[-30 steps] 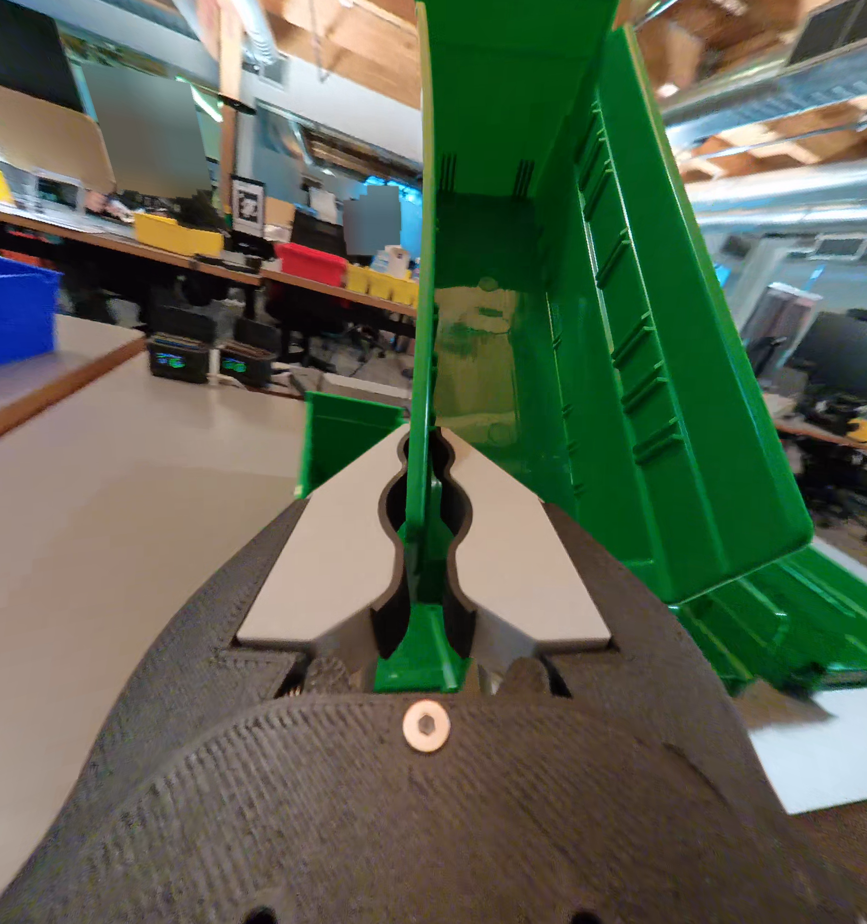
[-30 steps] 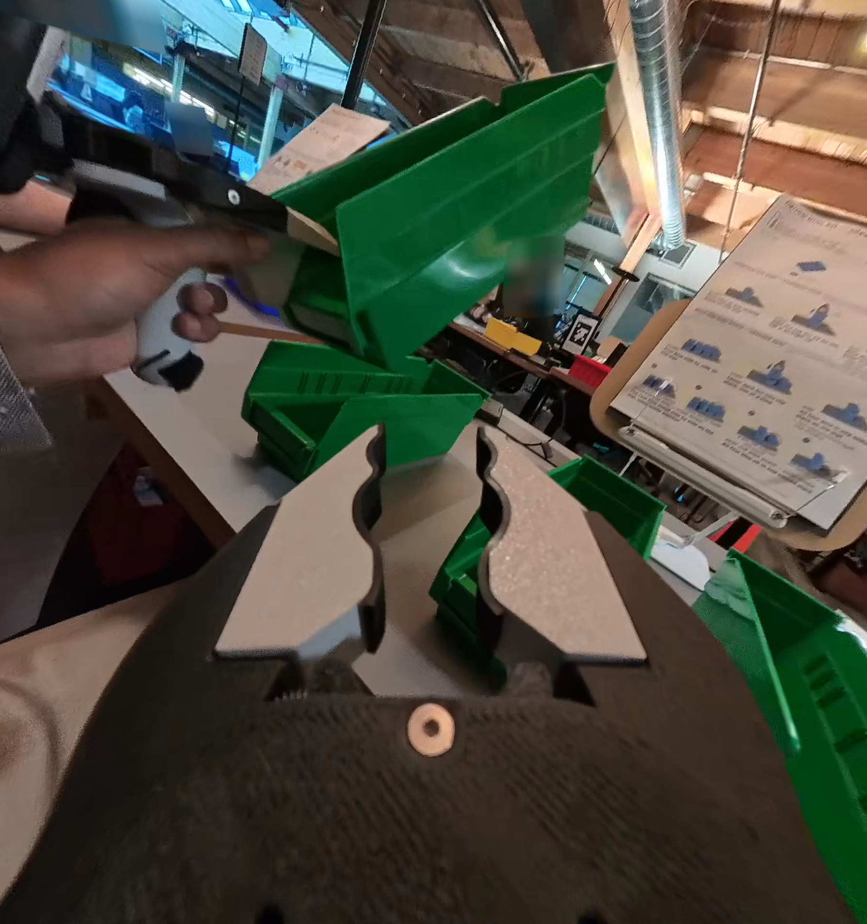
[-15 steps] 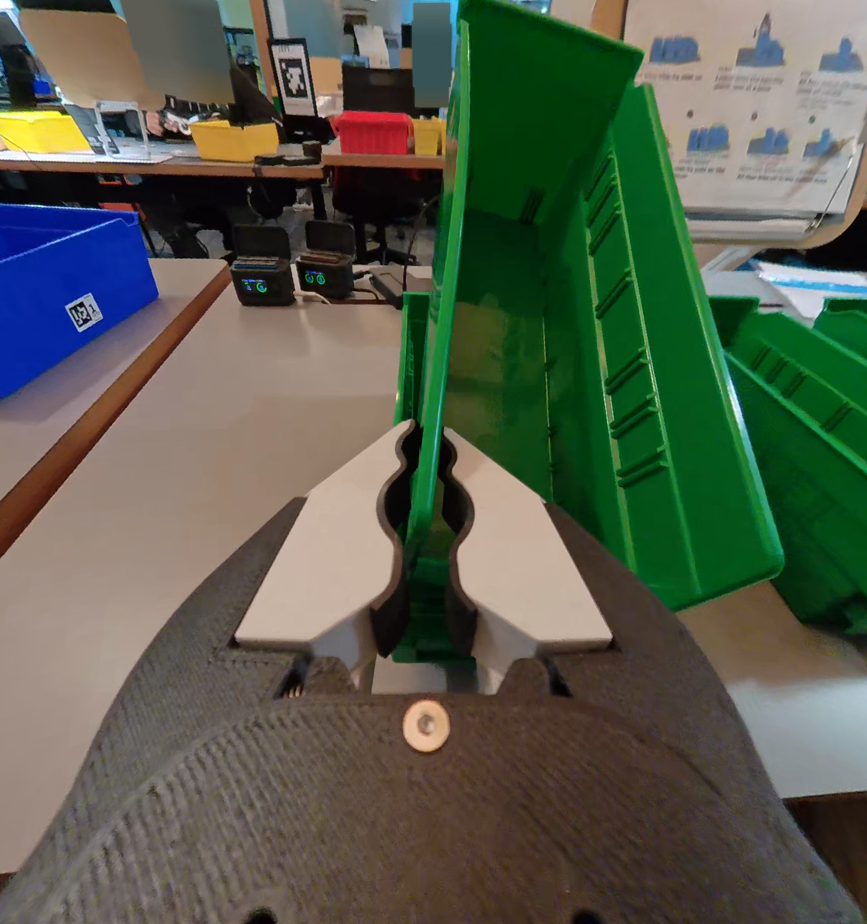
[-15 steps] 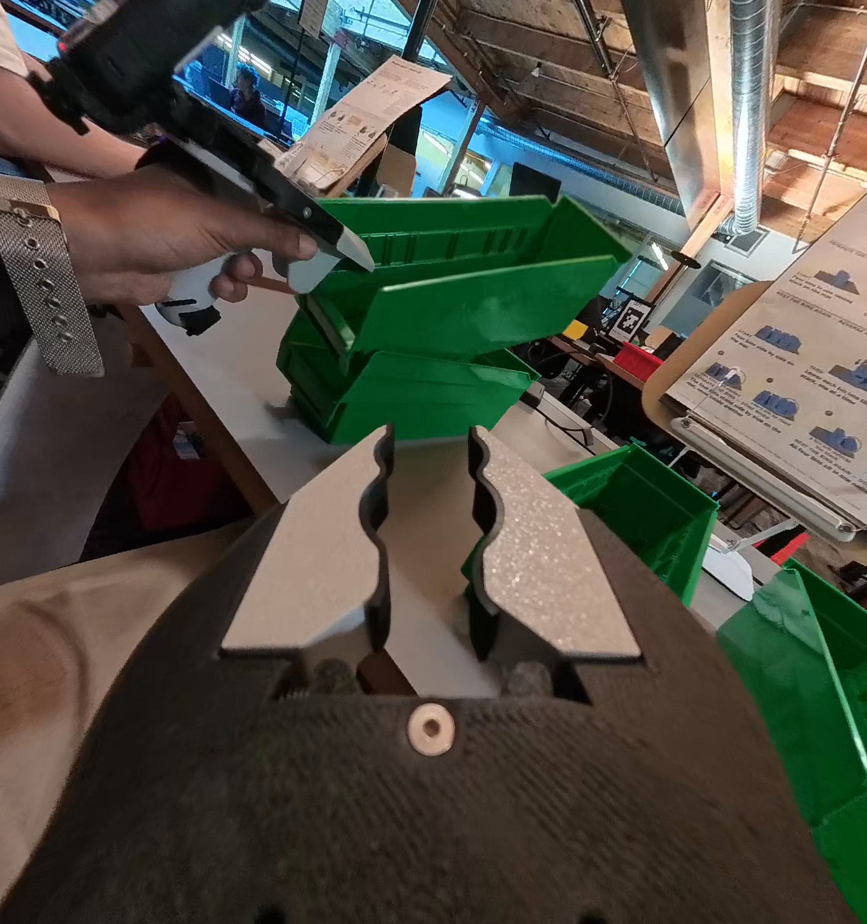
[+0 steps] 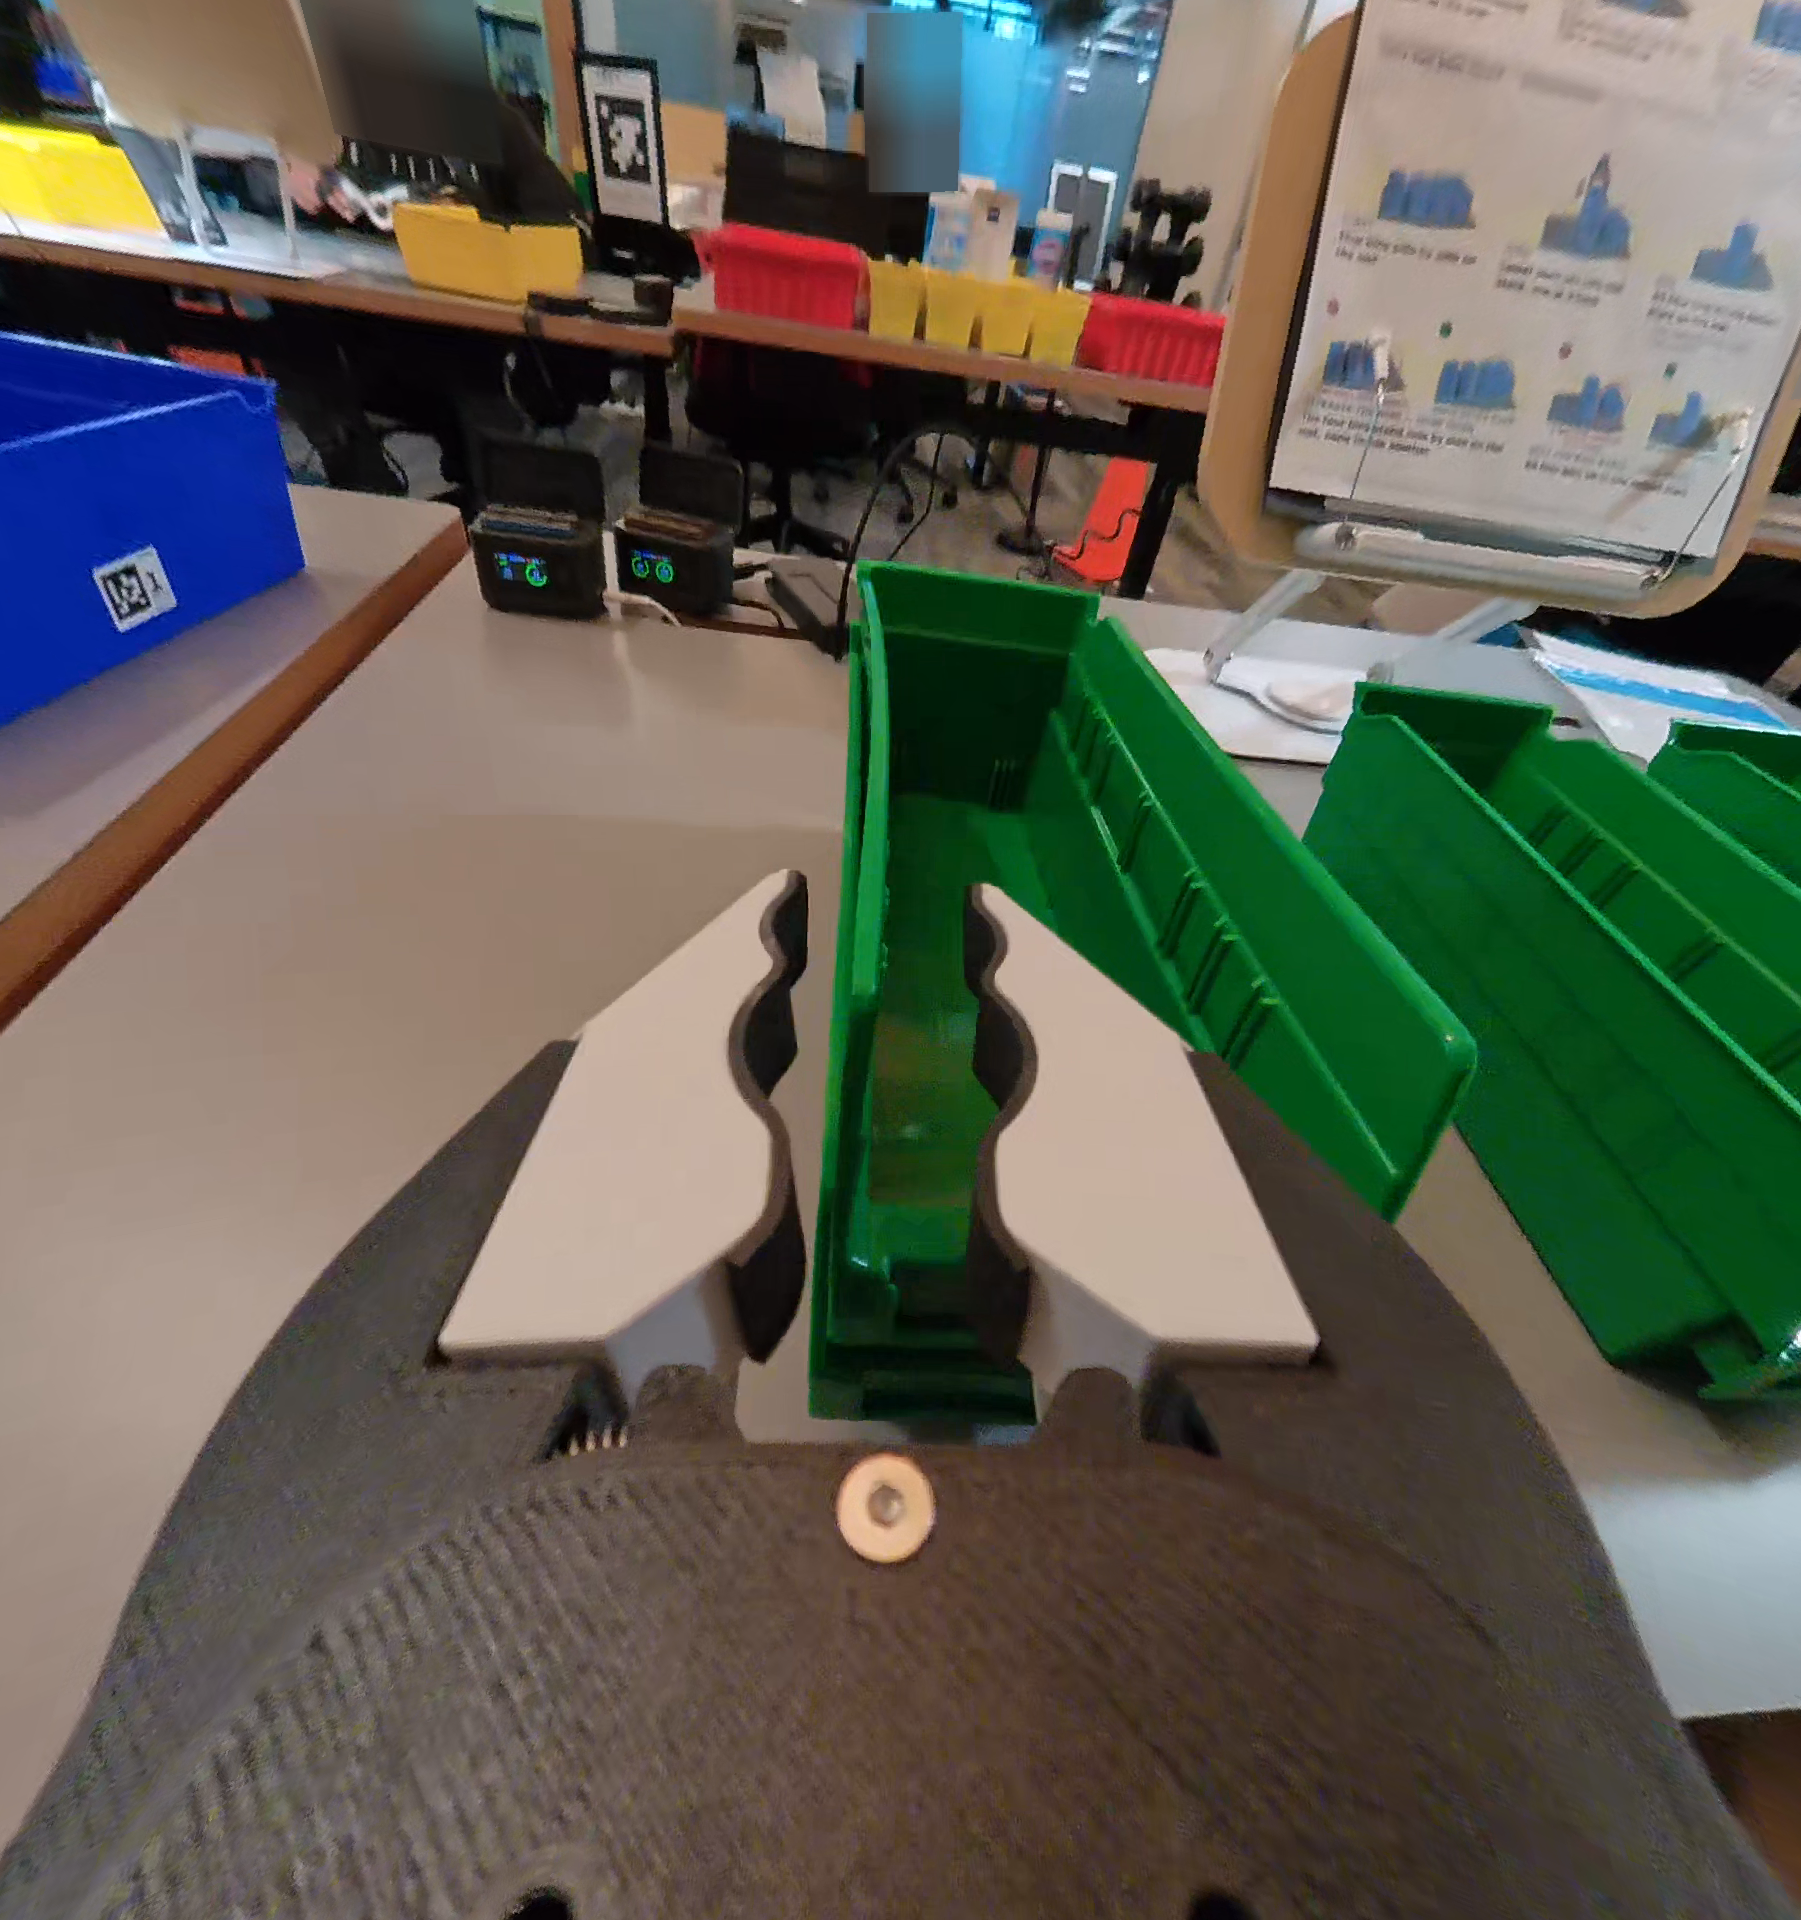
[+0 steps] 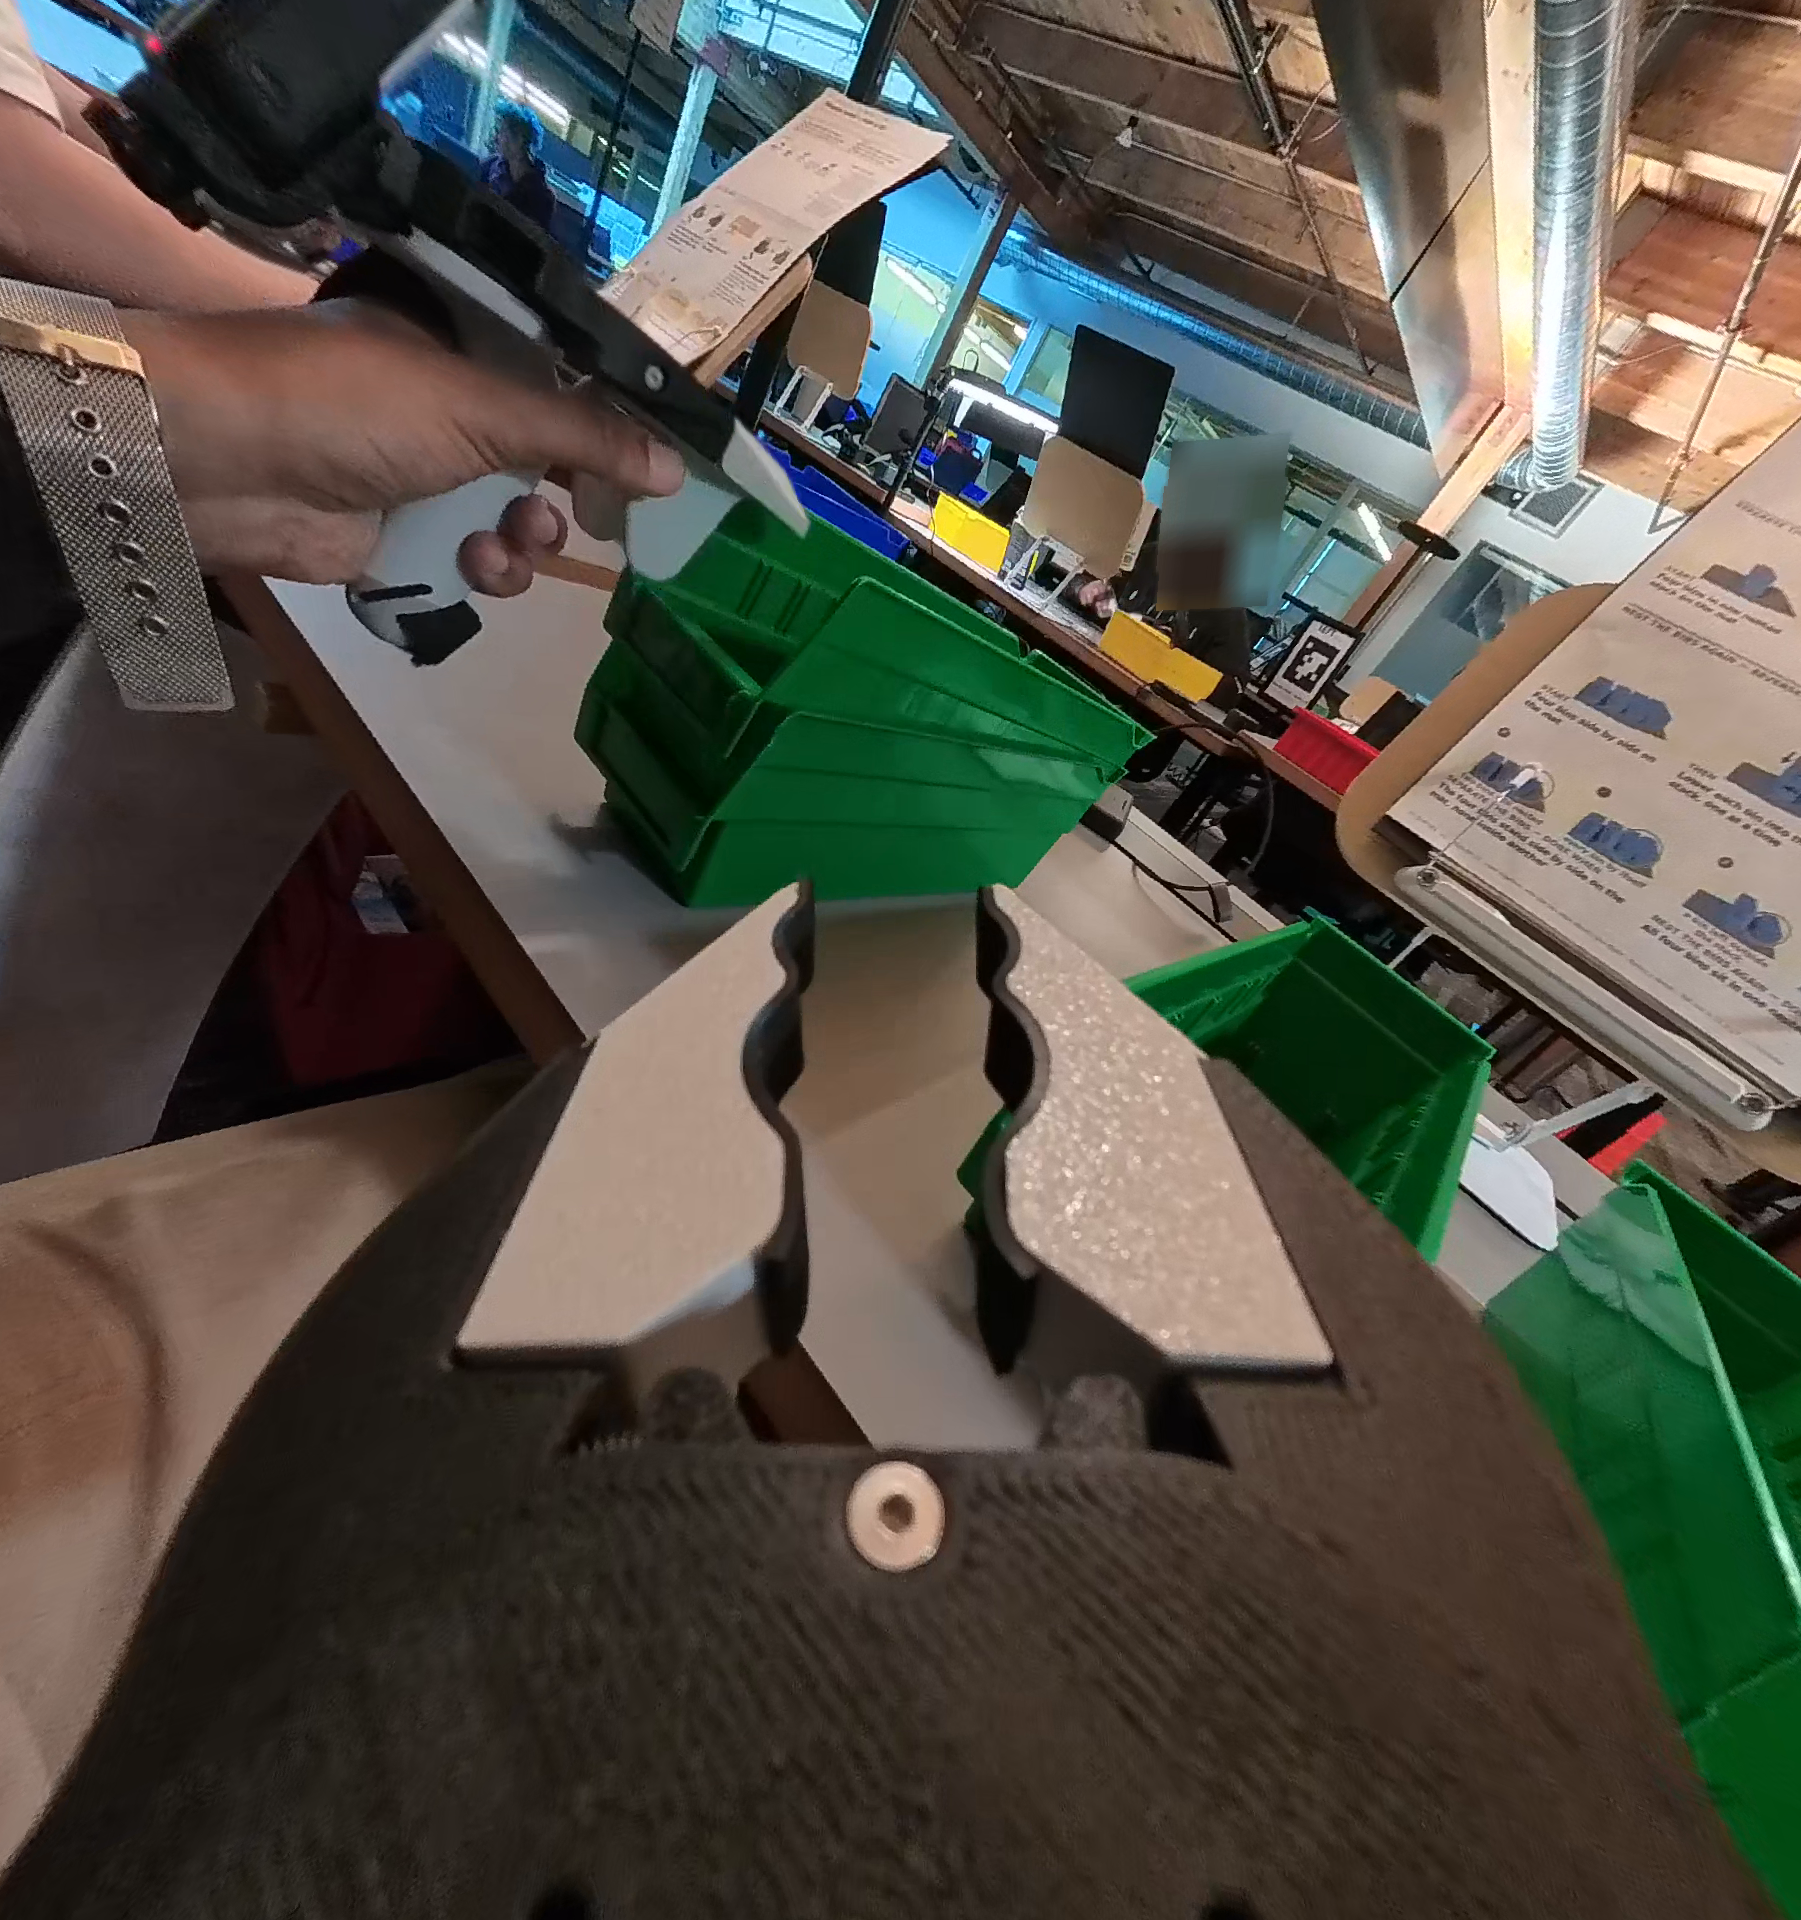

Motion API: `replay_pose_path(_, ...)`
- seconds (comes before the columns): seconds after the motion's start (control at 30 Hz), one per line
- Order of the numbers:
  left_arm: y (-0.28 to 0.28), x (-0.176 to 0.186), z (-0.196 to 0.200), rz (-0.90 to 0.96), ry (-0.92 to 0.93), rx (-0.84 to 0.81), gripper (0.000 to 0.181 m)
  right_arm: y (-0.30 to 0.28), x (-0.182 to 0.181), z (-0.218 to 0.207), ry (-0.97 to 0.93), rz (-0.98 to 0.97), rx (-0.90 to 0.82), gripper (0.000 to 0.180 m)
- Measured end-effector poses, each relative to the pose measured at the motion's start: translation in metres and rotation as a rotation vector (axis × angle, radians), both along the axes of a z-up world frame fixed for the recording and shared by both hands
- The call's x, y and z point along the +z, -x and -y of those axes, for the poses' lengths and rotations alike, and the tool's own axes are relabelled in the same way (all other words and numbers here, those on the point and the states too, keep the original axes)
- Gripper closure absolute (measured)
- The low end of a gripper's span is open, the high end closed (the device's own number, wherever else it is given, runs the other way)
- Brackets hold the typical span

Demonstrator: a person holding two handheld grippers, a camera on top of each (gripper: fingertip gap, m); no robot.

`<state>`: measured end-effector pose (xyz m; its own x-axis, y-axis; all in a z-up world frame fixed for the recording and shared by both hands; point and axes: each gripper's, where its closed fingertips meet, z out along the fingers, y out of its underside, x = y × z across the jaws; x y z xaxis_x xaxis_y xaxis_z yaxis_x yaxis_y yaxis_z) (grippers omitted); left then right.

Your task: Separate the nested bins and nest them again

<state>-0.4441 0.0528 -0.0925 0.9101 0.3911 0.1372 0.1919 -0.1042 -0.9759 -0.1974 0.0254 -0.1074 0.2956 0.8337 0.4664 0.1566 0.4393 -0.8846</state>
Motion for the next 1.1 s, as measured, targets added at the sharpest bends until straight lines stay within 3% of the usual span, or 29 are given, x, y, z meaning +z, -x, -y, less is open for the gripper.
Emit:
replay_pose_path(0.3,-0.007,-0.02,-0.003,-0.02,0.047,-0.016,0.15,-0.001,-0.002,-0.002,-0.002,0.008,-0.003,0.149)
replay_pose_path(0.37,-0.005,-0.017,0.0,-0.062,0.034,0.011,0.164,-0.001,-0.003,-0.003,0.002,0.01,-0.004,0.149)
replay_pose_path(0.4,-0.003,-0.015,0.001,-0.08,0.03,0.021,0.18,-0.001,-0.003,-0.004,0.005,0.01,-0.004,0.149)
replay_pose_path(0.5,-0.005,-0.014,-0.002,-0.068,0.022,-0.037,0.181,-0.001,-0.004,-0.005,0.018,0.01,-0.002,0.149)
replay_pose_path(0.53,-0.006,-0.015,-0.003,-0.046,0.013,-0.064,0.177,-0.001,-0.005,-0.005,0.025,0.01,-0.001,0.149)
replay_pose_path(0.67,-0.008,-0.029,-0.009,0.08,0.062,-0.132,0.136,-0.001,-0.005,-0.005,0.029,0.012,0.0,0.149)
replay_pose_path(0.73,-0.008,-0.028,-0.011,0.097,0.046,-0.142,0.144,0.0,-0.006,-0.004,0.027,0.014,0.001,0.149)
replay_pose_path(0.83,-0.002,-0.027,-0.009,0.054,0.048,-0.093,0.179,0.001,-0.007,-0.004,0.025,0.02,0.003,0.149)
replay_pose_path(1.1,-0.004,-0.016,-0.009,0.025,-0.015,-0.053,0.181,0.001,-0.01,-0.005,0.019,0.031,0.003,0.149)
